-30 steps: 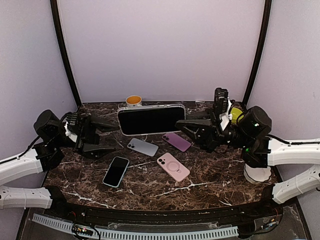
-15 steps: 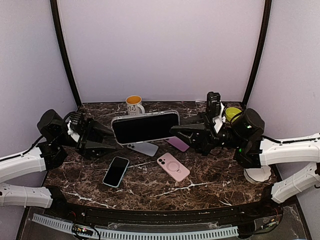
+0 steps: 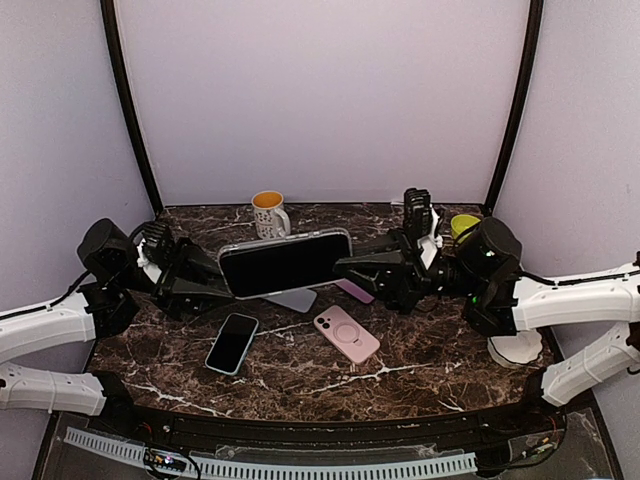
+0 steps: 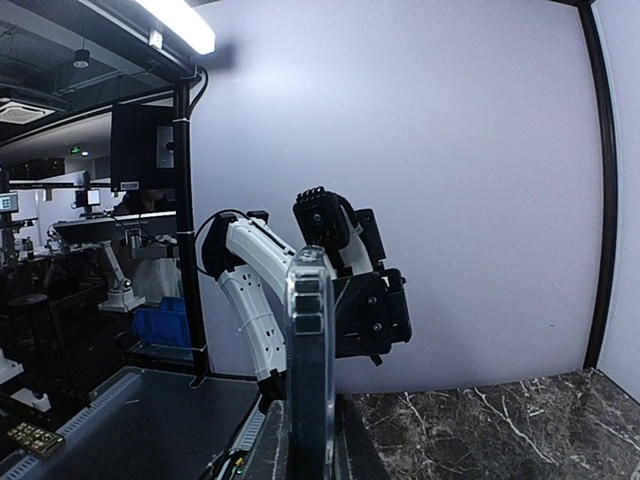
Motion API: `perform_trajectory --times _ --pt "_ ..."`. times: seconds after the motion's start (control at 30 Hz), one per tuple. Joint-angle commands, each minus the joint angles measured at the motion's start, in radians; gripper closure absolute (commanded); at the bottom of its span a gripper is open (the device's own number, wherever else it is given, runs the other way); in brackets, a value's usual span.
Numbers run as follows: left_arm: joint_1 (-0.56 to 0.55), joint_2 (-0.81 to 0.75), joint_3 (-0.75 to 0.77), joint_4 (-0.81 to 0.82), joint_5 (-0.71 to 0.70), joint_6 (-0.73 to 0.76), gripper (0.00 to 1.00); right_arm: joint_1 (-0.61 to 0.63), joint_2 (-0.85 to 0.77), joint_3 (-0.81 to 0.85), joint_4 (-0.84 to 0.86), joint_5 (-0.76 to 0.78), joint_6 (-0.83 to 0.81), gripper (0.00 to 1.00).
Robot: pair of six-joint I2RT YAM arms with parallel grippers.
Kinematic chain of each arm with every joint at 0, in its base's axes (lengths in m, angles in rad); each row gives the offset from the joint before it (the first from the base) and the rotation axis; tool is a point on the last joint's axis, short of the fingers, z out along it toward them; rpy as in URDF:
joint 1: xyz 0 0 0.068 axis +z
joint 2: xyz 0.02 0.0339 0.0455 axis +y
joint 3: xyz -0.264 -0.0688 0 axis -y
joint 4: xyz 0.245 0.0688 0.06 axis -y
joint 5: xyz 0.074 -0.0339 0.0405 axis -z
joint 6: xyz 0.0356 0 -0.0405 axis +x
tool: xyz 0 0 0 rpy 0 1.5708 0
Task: Take the phone out of the phone case
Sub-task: Remove the phone case from the phone.
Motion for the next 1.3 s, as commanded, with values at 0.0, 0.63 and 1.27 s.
perform_trajectory --times 0.0,0.63,1.27 --pt "-0.001 0.005 0.038 0.008 0.033 -0.005 0.76 -0.007 -0.001 0.054 0.123 -0.021 0.008 1.00" --pt "-0.033 -0.016 0.023 -0.141 0.130 0.211 0.87 -0.004 0.031 0.060 0.134 -0.243 0.184 1.00" --pt "-0.068 -0.047 0.035 -0.347 0.021 0.433 0.67 0.023 -0.006 0.064 -0.041 -0.298 0.133 1.00"
